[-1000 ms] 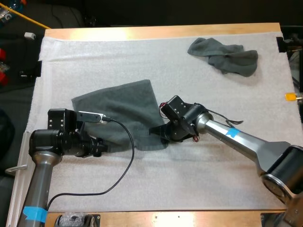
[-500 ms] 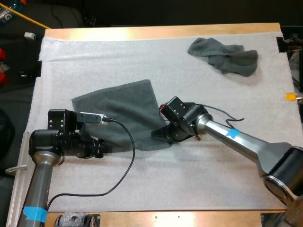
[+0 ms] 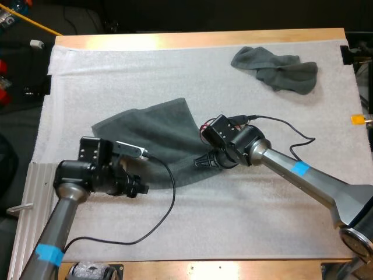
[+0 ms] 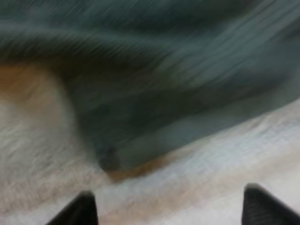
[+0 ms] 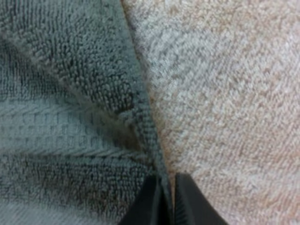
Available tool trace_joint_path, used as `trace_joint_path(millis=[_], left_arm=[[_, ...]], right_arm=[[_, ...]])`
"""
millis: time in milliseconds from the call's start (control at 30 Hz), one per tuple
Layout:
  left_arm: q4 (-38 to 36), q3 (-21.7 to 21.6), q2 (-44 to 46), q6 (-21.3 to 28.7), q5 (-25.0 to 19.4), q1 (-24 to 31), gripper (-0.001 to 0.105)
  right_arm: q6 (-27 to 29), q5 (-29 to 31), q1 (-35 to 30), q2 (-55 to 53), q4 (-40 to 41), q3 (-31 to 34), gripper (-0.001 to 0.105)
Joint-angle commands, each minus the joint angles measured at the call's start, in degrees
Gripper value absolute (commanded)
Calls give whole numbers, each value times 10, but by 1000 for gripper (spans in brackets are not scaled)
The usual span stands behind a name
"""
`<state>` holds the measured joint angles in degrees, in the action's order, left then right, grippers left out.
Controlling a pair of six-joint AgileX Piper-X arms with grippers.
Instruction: Pick towel from pile, fold and stack
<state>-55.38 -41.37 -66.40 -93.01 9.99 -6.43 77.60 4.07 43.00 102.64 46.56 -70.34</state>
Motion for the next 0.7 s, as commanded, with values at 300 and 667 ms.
trace_joint_path(millis=[300,667], left_arm=[[62,-1,-133,-1,-21,-4,60],[84,-1,-200,-9,-2,-4,43]], right_arm=[[7,4,-1,-3,19,-3,0],[7,4,-1,-3,19,-3,0]])
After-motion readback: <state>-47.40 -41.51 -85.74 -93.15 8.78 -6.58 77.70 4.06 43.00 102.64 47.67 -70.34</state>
